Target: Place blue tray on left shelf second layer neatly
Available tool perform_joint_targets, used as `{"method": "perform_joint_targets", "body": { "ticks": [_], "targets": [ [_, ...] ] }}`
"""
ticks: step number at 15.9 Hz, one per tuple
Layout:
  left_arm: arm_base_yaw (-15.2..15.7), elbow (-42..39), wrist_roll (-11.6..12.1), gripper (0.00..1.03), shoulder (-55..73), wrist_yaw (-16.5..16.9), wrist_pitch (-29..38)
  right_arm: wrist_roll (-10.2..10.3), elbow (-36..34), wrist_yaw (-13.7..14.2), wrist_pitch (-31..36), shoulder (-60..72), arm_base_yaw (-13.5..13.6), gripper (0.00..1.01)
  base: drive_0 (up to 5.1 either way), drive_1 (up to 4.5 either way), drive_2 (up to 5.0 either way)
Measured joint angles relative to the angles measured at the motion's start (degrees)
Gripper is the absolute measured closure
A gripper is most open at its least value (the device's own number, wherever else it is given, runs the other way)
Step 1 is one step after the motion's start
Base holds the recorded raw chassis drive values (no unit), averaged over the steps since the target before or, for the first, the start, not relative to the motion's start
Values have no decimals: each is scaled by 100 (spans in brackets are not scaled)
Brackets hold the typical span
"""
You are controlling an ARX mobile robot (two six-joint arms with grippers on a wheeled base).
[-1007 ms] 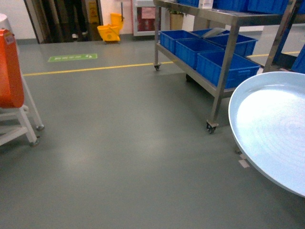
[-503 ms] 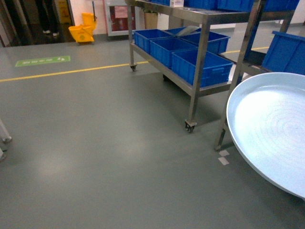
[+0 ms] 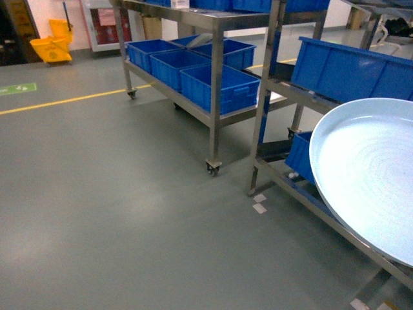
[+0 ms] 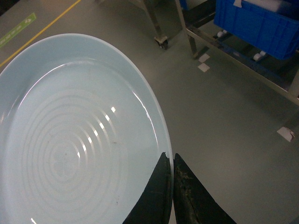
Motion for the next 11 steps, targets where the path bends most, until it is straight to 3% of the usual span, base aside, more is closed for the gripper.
{"method": "perform_joint_targets", "body": {
  "ticks": [5, 9, 11],
  "targets": [
    [0, 0, 0, 5, 0, 0, 0, 0, 0, 0, 0, 0, 0, 99, -161, -161, -161],
    [0, 0, 0, 5, 0, -9, 2, -2, 0, 0, -11, -20, 0, 99, 114, -116, -542],
    [0, 0, 0, 5, 0, 9, 4, 0, 0, 0, 2, -20, 0, 99, -170, -82, -258]
  ]
}}
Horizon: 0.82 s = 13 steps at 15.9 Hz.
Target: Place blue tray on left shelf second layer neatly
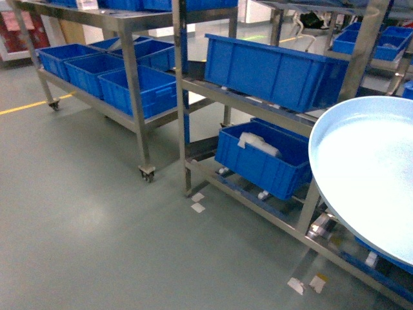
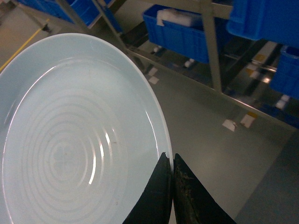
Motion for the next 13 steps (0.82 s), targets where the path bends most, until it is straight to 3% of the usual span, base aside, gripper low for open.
{"method": "perform_joint_targets", "body": {
  "ticks": [8, 13],
  "targets": [
    [0, 0, 0, 5, 0, -7, -11, 0, 0, 0, -2, 20, 0, 99, -160, -160, -160],
    [0, 0, 0, 5, 0, -11, 0, 0, 0, 0, -2, 11, 0, 99, -173, 195, -540]
  ]
}}
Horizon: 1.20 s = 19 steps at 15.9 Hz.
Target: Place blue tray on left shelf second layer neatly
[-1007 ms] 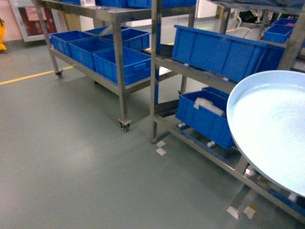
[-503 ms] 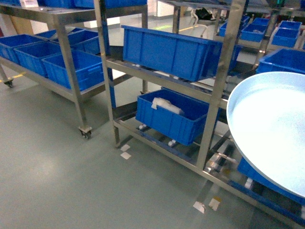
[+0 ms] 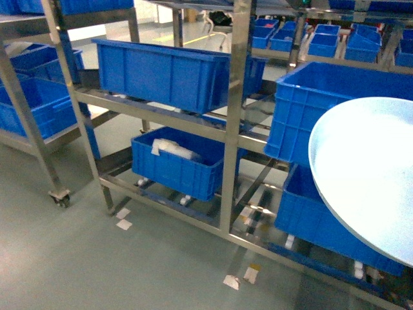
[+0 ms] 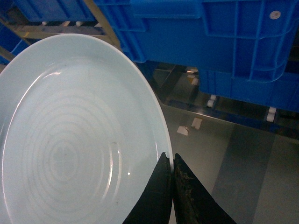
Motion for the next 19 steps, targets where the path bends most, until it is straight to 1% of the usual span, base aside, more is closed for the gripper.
{"method": "perform_joint_targets", "body": {
  "ticks": [11, 19],
  "targets": [
    [0, 0, 0, 5, 0, 2, -7, 0, 0, 2, -15, 11, 0, 99, -164, 222, -550],
    [0, 0, 0, 5, 0, 0, -2, 0, 0, 0, 2, 11, 2, 99, -157, -157, -157]
  ]
}}
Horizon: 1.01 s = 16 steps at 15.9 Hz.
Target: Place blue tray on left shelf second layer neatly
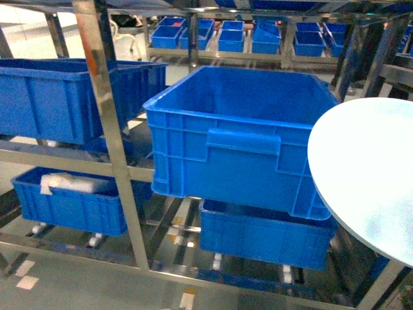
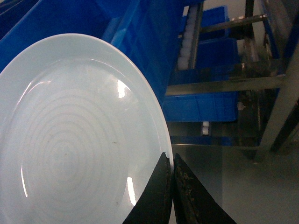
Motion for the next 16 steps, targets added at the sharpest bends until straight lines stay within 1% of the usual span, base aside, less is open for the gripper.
{"method": "perform_joint_targets", "body": {
  "ticks": [5, 9, 16],
  "targets": [
    [-2, 0, 0, 5, 0, 2, -2, 0, 0, -2, 0, -2, 0, 99, -17, -17, -17],
    [-2, 0, 0, 5, 0, 2, -4, 0, 0, -2, 4, -24, 0, 99, -2, 392, -396],
    [-2, 0, 0, 5, 0, 2, 2, -2, 0, -2, 2, -22, 0, 99, 12, 342, -319]
  ]
}}
